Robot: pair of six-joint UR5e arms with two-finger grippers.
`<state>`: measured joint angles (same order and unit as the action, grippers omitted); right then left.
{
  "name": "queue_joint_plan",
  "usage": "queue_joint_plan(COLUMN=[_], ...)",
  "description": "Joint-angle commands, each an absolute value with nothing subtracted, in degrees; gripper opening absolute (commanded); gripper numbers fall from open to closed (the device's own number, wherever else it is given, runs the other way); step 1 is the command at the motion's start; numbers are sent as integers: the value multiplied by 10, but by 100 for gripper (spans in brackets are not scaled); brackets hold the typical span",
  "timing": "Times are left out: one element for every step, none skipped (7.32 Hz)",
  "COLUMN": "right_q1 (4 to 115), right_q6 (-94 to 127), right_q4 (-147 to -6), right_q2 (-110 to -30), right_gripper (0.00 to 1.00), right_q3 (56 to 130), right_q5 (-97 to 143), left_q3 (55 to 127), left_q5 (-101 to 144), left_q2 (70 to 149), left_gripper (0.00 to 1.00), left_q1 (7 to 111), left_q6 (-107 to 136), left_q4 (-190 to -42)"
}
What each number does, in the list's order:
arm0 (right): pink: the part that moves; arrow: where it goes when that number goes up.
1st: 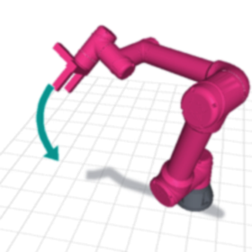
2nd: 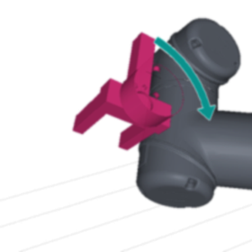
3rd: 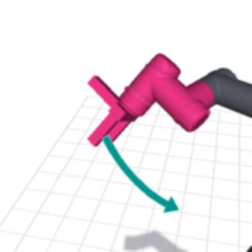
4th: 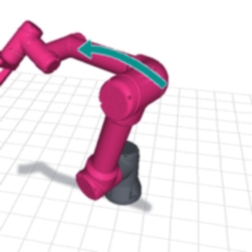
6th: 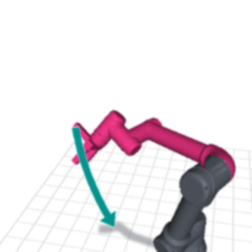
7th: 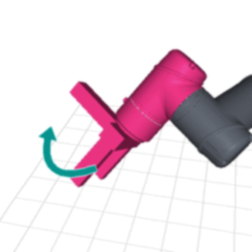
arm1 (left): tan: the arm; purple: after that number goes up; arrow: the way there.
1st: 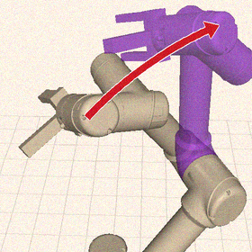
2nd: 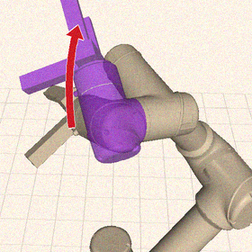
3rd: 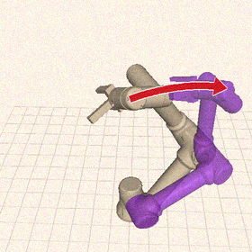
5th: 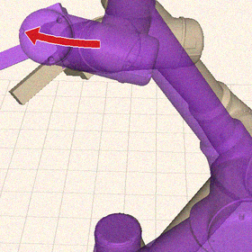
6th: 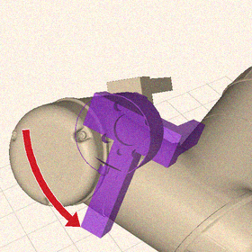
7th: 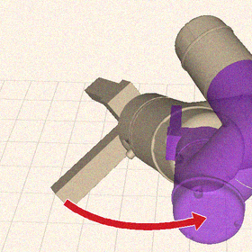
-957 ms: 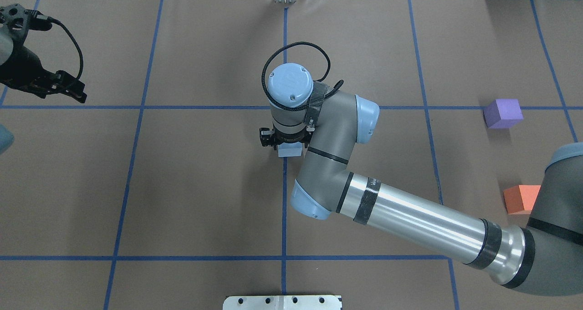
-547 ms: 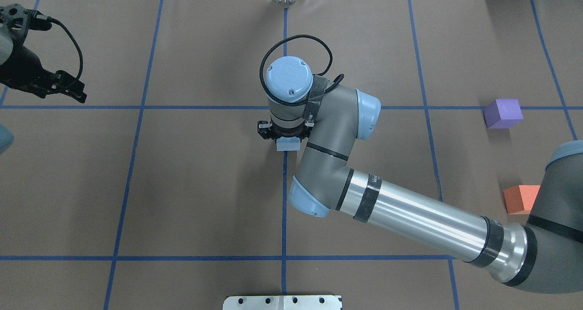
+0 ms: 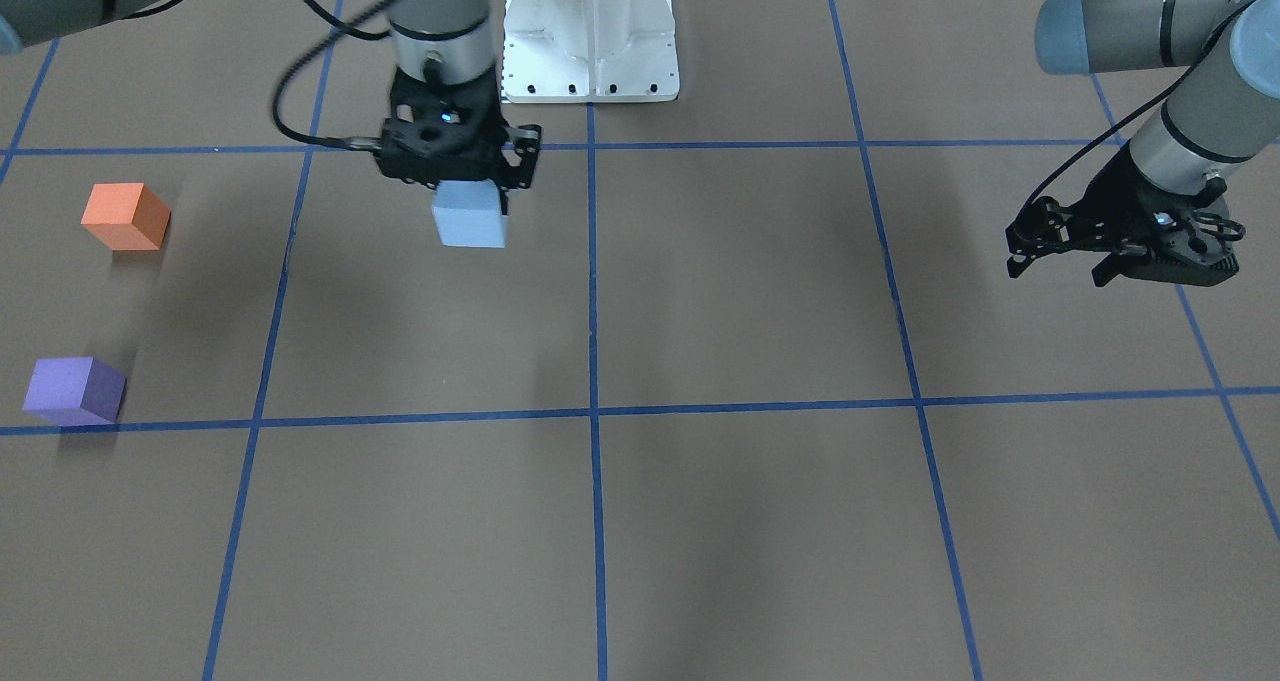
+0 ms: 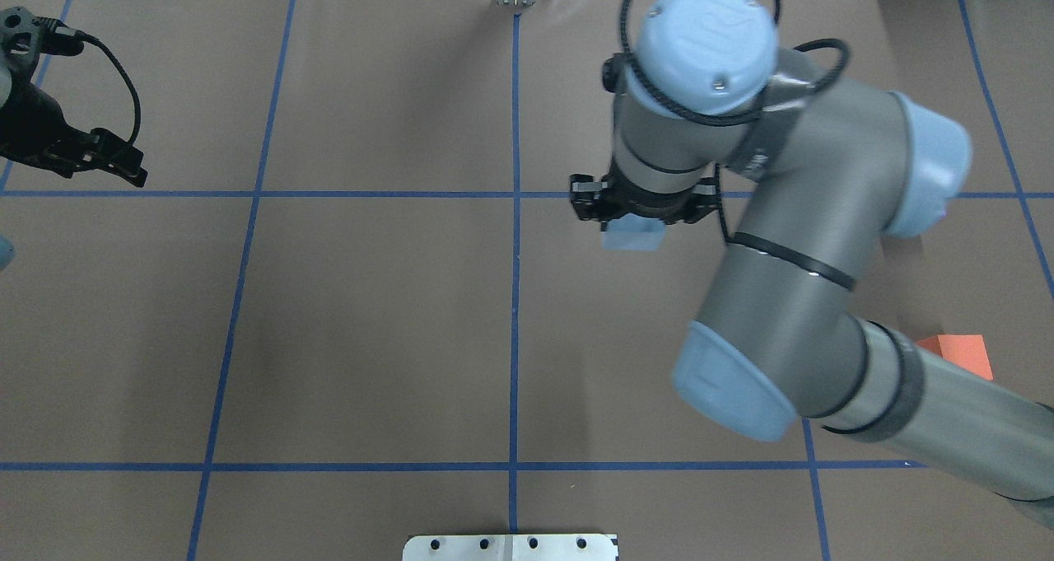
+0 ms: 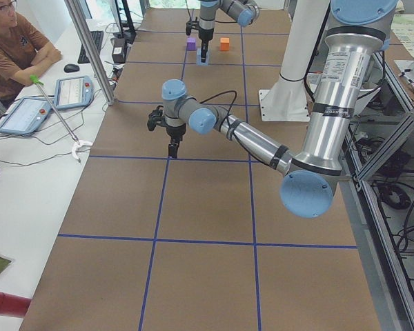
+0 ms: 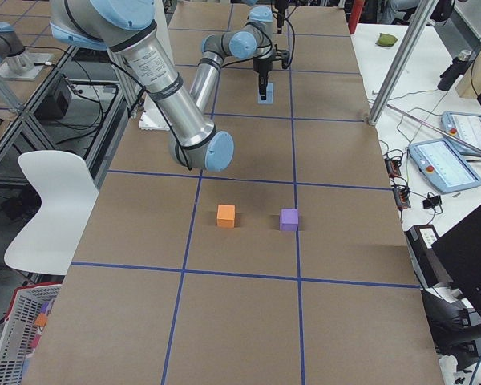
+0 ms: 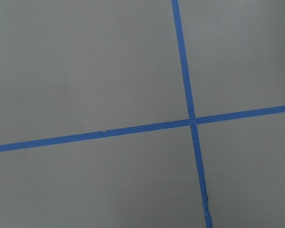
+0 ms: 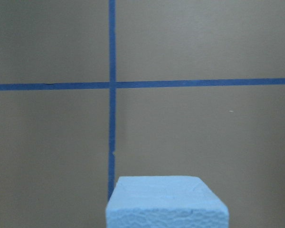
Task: Place blue block between orange and purple blocks
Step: 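Carry the cube with the right gripper toward the purple and orange cubes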
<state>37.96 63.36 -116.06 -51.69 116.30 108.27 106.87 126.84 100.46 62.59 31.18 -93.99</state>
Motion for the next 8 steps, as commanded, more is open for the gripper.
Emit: queue_joint_plan(right_q1=[437,457,481,511,573,610,625,625], right_q6=[510,465,437,419,377,324,310,302], right_q4=[-1166,-1120,-1022,-914,-859,-848,-847,-846], right_q2=[-656,-720,-811,-897,-928,-945,-947,-942], right_gripper=[0,0,0,0,0,0,0,0], right_q3=[1252,1254,1255,1246,1212,1170,1150,1139], right_q5=[1108,1107,1110,1135,1202,1231,1232,1231], left_q3=[1064,1042,1020,986,960,958,961,953], left_q5=[1268,1269,1271,1294,1295,1296,1292,1291], left_q2=[963,954,953,938,935,933,933,933], left_gripper=[100,100,100,100,100,100,100,100], left_q1=[693,737,776,816,832,838,838,838], left_q6=[151,92,46,1,-47,-34,-27,-29], left_q4=[-938,-939,-939,-948,-951,-951,-951,-949])
